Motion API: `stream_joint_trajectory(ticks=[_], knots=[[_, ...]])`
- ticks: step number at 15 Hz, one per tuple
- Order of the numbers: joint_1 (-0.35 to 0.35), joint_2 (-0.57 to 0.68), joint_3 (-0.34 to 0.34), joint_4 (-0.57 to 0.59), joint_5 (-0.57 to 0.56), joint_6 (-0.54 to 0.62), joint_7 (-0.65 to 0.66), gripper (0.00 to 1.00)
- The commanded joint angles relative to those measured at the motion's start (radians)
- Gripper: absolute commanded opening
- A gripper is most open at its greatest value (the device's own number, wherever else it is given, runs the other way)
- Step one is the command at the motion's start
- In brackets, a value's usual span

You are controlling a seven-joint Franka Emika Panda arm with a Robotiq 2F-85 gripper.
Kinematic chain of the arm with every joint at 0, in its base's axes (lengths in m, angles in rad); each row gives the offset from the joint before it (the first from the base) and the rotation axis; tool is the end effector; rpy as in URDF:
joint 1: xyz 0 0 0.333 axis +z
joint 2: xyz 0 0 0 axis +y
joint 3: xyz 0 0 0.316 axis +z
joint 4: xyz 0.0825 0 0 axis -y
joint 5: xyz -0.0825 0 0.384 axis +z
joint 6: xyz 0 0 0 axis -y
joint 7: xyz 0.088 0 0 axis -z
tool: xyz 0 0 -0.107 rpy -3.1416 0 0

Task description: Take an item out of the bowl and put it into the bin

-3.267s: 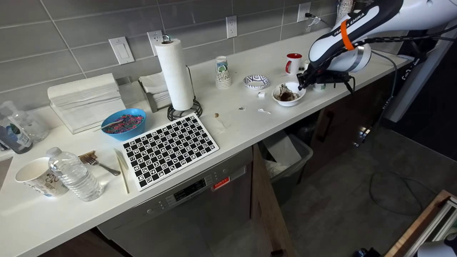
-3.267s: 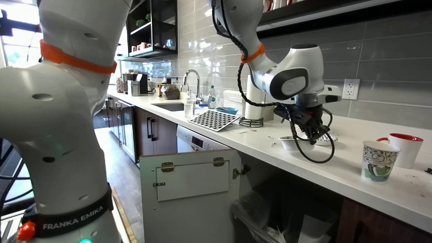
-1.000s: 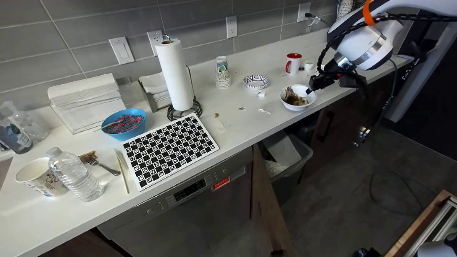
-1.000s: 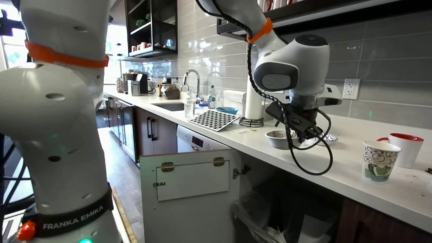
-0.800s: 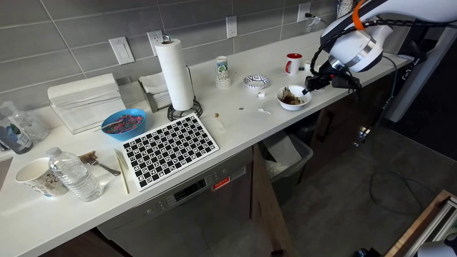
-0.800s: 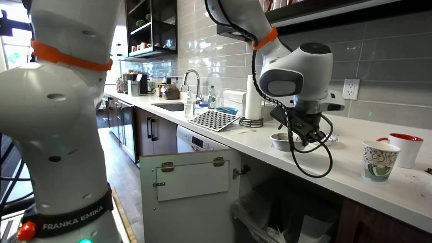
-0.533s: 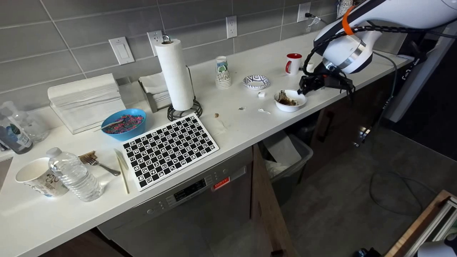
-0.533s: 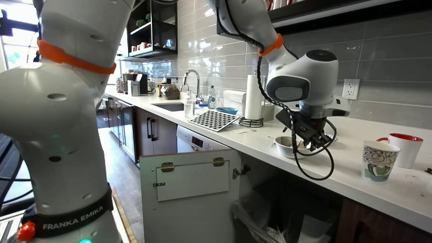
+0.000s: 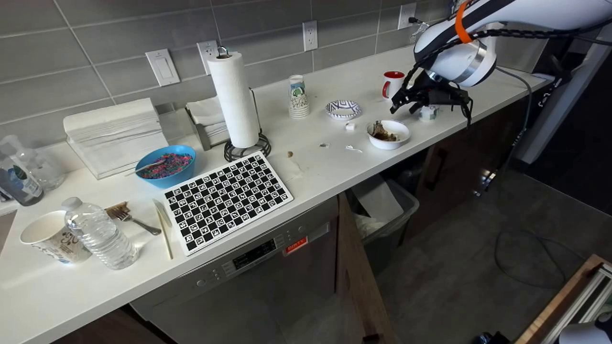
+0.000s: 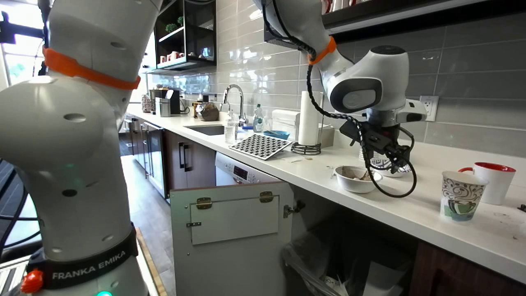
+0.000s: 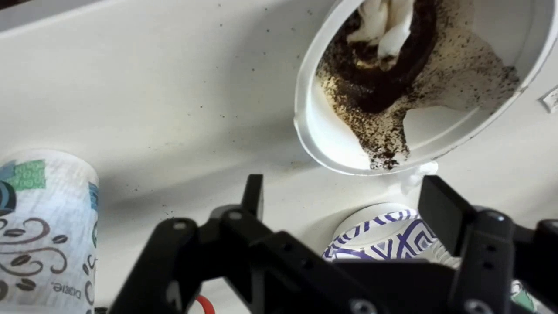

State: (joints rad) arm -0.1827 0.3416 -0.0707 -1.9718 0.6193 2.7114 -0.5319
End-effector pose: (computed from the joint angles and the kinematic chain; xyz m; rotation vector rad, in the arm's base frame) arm 0.6156 -0.1779 0.3358 -2.8687 0.3281 -0.7204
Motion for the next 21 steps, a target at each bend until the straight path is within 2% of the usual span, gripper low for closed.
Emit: stream_joint_trajectory(ticks=[1,3,4,6,7,10,11,14,17,19,20,21], knots=[[-0.001,-0.030,0.017,-0.024,-0.175,-0.040,0.094,1.00],[-0.001,-0.028,0.030,-0.021,-0.251,-0.061,0.119,0.97],[-0.001,-0.027,0.036,-0.019,-0.277,-0.071,0.129,0.87],[-0.002,-0.023,0.047,-0.015,-0.315,-0.096,0.138,0.74],[-0.001,-0.023,0.051,-0.015,-0.332,-0.104,0.138,0.64],[0.001,-0.018,0.059,-0.014,-0.371,-0.131,0.140,0.50],[0.002,-0.017,0.059,-0.014,-0.384,-0.138,0.143,0.34],[0.004,-0.012,0.057,-0.015,-0.416,-0.155,0.149,0.32],[0.004,-0.006,0.057,-0.019,-0.436,-0.156,0.150,0.45],[0.005,-0.006,0.058,-0.024,-0.447,-0.158,0.150,0.45],[0.005,-0.006,0.058,-0.027,-0.451,-0.158,0.150,0.48],[0.005,-0.006,0.058,-0.029,-0.455,-0.159,0.151,0.45]])
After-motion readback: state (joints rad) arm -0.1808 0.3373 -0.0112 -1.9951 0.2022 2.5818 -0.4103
